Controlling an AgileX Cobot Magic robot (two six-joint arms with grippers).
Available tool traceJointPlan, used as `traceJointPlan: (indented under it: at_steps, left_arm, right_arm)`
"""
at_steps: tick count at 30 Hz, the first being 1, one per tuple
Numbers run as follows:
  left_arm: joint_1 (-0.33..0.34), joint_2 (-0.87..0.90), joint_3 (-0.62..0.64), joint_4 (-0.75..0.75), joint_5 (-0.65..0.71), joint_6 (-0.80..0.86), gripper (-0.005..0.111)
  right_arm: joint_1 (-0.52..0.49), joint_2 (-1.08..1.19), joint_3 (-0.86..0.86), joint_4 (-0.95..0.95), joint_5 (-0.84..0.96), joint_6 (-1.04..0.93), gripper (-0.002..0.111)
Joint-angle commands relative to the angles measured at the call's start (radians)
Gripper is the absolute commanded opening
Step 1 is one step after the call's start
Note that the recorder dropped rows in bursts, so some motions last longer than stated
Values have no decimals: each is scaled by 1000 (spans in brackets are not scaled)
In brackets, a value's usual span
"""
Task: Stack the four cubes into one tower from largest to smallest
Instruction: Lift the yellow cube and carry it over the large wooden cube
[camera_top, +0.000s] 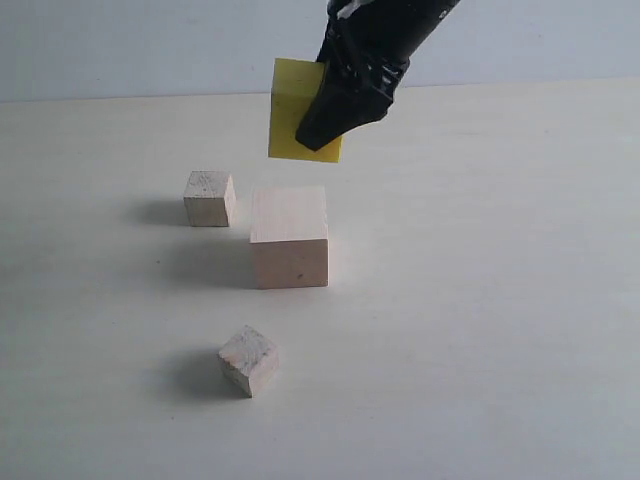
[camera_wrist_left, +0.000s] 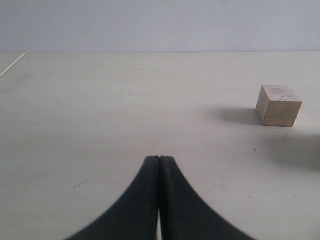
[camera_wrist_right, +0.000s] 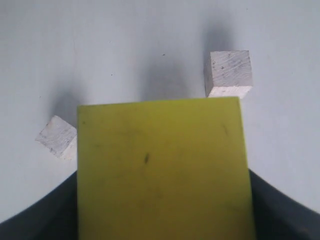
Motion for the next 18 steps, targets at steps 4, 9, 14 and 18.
traceJointPlan:
  at_steps: [4, 9, 14, 18]
  left_arm:
    - [2, -6, 3, 0, -9, -3, 0]
    - [2, -6, 3, 0, -9, -3, 0]
    - [2, -6, 3, 0, -9, -3, 0]
    - [2, -6, 3, 0, -9, -3, 0]
  right_arm:
    - [8, 64, -2, -5, -1, -75, 0]
    - [57, 88, -2, -54, -9, -79, 0]
    - [112, 111, -2, -167, -73, -49, 0]
    - [115, 126, -2, -185, -123, 30, 0]
